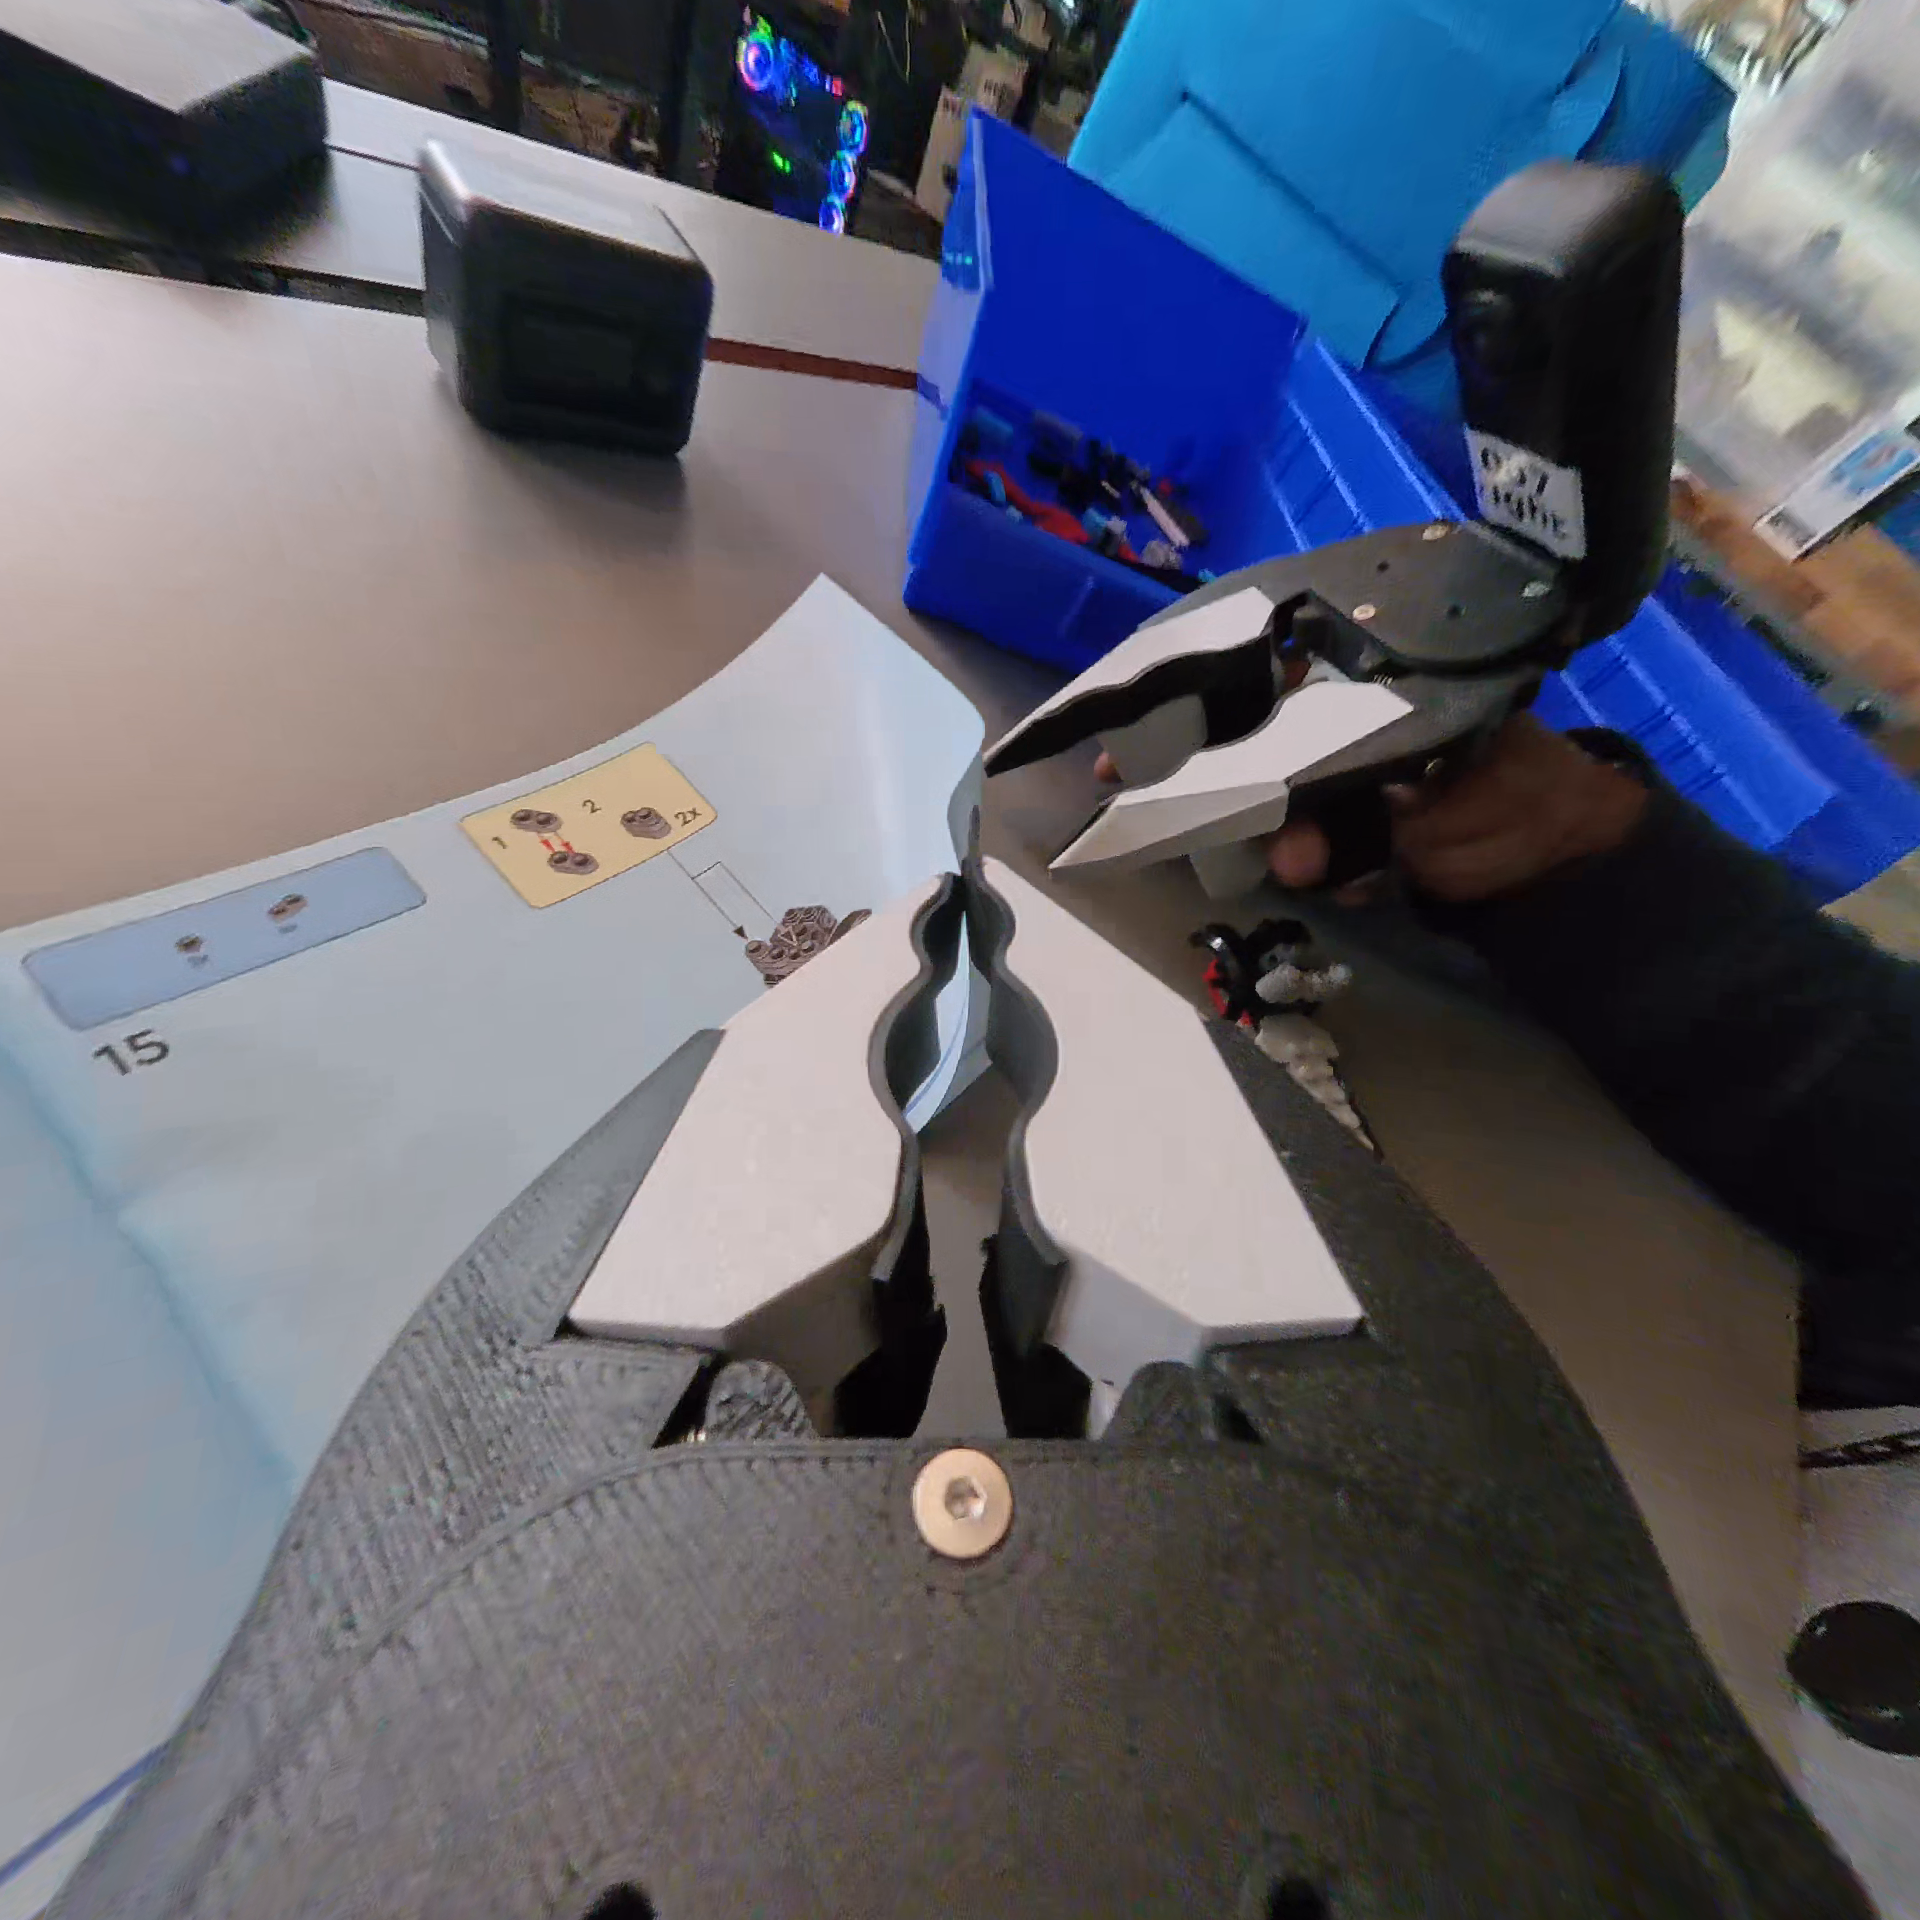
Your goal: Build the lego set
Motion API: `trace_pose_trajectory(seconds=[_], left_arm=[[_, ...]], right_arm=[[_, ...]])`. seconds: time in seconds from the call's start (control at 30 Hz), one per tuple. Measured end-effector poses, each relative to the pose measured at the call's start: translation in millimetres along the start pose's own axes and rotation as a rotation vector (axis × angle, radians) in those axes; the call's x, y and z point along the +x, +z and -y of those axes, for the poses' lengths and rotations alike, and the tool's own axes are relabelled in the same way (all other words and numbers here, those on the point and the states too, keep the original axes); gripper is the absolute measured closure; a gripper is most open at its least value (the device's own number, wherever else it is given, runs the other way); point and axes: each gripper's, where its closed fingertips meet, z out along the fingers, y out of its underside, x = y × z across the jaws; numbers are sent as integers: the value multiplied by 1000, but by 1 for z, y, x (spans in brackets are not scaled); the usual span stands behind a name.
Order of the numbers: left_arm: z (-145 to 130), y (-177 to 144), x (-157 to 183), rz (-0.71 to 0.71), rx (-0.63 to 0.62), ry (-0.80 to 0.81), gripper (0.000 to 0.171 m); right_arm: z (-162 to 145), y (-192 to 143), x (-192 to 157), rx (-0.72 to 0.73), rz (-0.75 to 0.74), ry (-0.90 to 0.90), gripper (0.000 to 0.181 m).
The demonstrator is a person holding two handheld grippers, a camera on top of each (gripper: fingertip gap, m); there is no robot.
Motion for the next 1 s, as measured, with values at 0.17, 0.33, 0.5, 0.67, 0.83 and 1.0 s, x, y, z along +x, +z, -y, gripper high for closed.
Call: trace_pose_trajectory(seconds=[0.17, 0.33, 0.5, 0.67, 0.83, 1.0], left_arm=[[5, -15, -7, 11, 49, -39, 171], [14, -39, -20, 51, 110, -60, 171], [21, -82, -49, 136, 202, -105, 171], [16, -132, -82, 231, 281, -157, 171], [4, -172, -109, 317, 326, -200, 171], [1, -201, -120, 378, 350, -212, 171]], right_arm=[[0, 0, 2, 2, -18, -1, 128], [0, -1, 4, 6, -43, -5, 128], [0, -2, 5, 16, -58, -5, 128], [2, -4, 7, 33, -60, 10, 128], [3, -5, 8, 44, -63, 19, 128], [5, -7, 11, 68, -88, 32, 129]])
